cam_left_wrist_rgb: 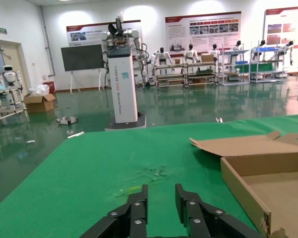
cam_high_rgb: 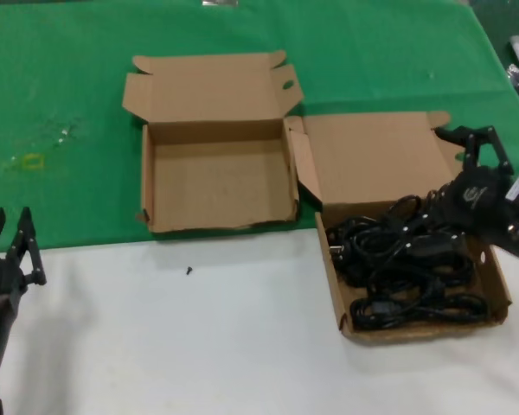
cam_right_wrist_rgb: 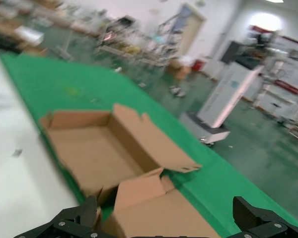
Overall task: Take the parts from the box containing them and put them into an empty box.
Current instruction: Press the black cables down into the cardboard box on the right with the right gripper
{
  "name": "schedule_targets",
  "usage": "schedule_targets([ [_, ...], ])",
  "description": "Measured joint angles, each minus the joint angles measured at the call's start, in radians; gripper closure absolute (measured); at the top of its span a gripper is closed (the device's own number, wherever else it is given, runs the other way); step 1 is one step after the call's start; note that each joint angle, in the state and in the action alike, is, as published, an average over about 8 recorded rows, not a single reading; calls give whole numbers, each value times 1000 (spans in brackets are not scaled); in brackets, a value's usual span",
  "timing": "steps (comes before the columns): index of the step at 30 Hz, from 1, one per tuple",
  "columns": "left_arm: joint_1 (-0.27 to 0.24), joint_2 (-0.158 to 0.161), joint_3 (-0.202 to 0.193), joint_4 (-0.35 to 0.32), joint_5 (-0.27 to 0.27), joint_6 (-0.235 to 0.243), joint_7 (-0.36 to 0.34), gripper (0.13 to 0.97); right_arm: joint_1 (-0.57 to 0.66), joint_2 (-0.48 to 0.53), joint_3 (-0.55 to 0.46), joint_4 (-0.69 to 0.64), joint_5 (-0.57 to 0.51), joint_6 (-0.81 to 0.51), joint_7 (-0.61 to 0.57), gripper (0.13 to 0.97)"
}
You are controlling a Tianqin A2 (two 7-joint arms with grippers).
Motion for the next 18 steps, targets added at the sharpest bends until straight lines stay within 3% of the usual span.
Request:
schedule_targets([
  [3,0,0,0,0,0,0,0,771,34,52,1,-25,5,-88,-39,129],
  [9,0,0,0,0,0,0,0,866,108,126,-27,-78,-2,-240,-120,129],
  [18,0,0,0,0,0,0,0,939,219,153,-95,-174,-63,-376,-291,129],
])
